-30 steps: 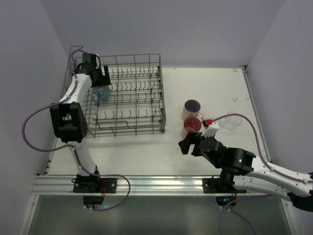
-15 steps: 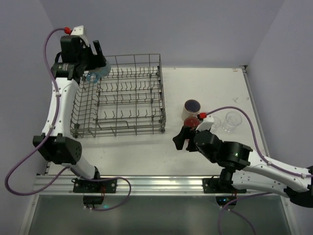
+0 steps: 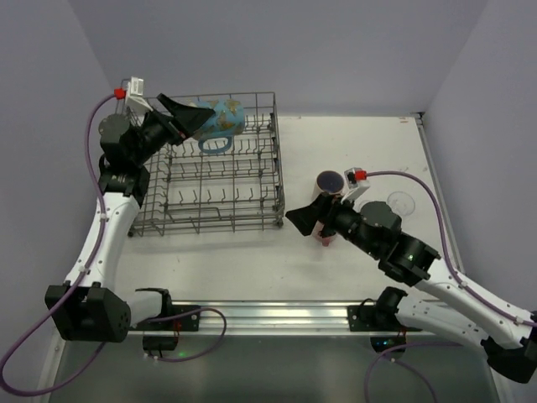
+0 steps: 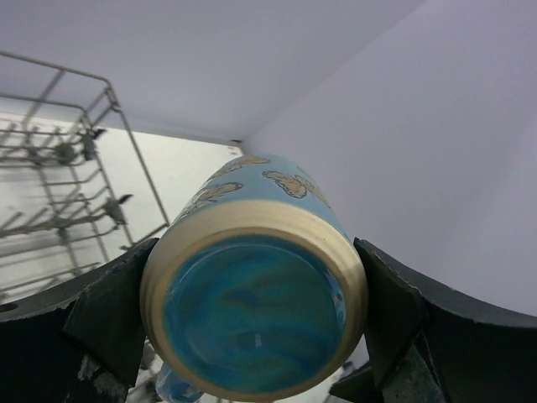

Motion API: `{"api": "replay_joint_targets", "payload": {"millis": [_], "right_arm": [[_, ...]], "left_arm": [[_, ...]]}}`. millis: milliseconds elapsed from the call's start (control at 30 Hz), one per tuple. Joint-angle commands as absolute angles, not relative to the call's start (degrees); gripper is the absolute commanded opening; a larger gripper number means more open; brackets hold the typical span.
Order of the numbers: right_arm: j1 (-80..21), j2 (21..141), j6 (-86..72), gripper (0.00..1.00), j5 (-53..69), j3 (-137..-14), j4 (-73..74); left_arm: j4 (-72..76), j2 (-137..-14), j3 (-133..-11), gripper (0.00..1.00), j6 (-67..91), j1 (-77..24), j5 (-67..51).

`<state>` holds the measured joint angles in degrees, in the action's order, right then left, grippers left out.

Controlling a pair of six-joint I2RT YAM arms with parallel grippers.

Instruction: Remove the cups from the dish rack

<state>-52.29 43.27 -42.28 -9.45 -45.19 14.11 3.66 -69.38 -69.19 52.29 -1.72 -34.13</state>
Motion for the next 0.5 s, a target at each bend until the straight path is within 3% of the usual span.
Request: {"api": "replay_joint_targets", "payload": {"millis": [0, 133, 467], "right_arm": [[-50.45, 44.02, -40.61, 0.9, 3.42, -43.68, -1.81], [-49.84, 48.07, -41.83, 0.9, 7.46, -43.86, -9.48], [-48.08, 58.09, -41.22, 0.91, 14.76, -41.66, -33.47]], "left_arm": [[35.74, -65.31, -63.12, 0.0, 72.84, -2.02, -40.78], [51.63, -62.76, -54.77, 0.0, 84.69, -2.55, -37.19], [61.87, -57.84, -45.45, 0.0, 95.18, -6.85, -27.34]]}}
